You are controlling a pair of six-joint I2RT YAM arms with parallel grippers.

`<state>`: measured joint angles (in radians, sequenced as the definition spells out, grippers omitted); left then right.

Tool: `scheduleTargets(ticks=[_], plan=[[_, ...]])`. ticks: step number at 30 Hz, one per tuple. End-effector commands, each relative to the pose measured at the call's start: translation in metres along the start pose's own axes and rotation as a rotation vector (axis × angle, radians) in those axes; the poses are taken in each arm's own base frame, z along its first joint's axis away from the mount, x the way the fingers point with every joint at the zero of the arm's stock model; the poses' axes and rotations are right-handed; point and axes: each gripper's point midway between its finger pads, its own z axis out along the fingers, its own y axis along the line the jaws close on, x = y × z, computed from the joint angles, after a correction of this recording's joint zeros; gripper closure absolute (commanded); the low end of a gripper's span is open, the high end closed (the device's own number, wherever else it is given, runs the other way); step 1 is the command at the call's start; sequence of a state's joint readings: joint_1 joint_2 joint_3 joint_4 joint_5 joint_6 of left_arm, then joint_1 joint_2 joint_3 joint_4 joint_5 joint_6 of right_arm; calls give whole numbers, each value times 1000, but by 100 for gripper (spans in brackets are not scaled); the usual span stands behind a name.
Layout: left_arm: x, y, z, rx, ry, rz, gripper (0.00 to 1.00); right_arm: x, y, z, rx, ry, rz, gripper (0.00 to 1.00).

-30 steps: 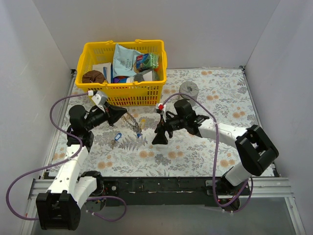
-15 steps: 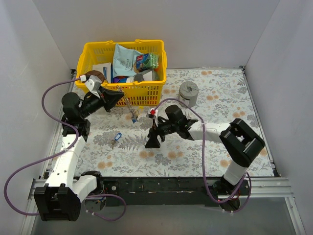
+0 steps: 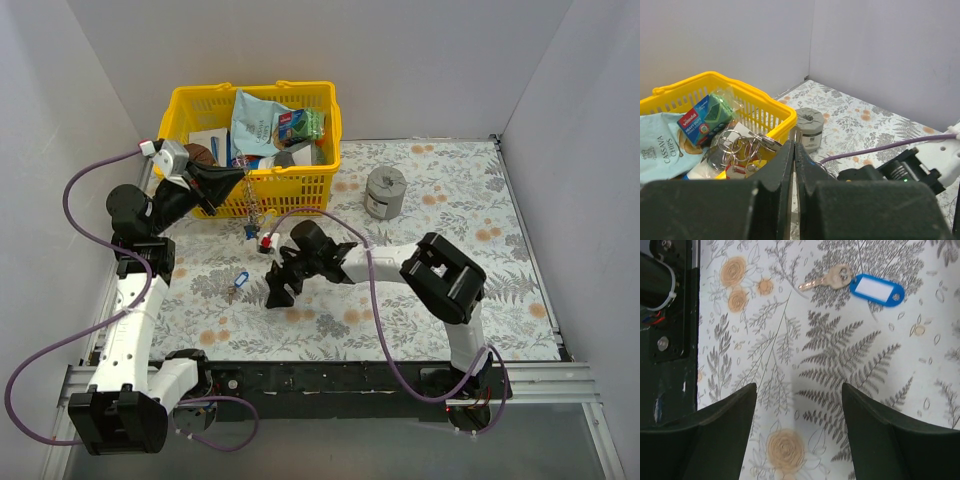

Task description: Put the keys on the keyring

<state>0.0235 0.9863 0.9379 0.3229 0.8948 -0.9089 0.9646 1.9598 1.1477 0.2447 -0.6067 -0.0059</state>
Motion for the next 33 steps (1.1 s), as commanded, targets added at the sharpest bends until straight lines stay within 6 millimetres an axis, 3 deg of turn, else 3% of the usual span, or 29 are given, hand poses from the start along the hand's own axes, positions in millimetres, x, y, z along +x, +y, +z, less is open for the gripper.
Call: scheduleTargets(ticks=[1, 3, 6, 10, 13, 14, 20, 28, 33], plan=[[-52, -24, -5, 45, -106, 103, 100, -14, -18, 21, 49, 27, -22, 25], [-57, -27, -6, 52, -111, 104, 100, -26, -21, 30, 50, 23, -45, 28], [-66, -34, -8, 67, -136, 115, 100, -22, -31, 43, 69, 48, -43, 30], [-76, -42, -8, 96, -158, 128, 100, -35, -41, 58, 84, 33, -53, 33], [-76, -44, -8, 110, -162, 125, 100, -39, -47, 64, 91, 36, -60, 33], [-76, -44, -8, 112, -161, 123, 100, -52, -47, 66, 91, 17, -75, 33], [-74, -47, -9, 124, -169, 113, 100, -72, -51, 77, 81, -11, -103, 33], [-69, -49, -10, 138, -163, 100, 100, -72, -43, 103, 25, -2, -107, 39], [-66, -51, -10, 149, -157, 90, 100, -57, -46, 119, 6, 36, -81, 44]])
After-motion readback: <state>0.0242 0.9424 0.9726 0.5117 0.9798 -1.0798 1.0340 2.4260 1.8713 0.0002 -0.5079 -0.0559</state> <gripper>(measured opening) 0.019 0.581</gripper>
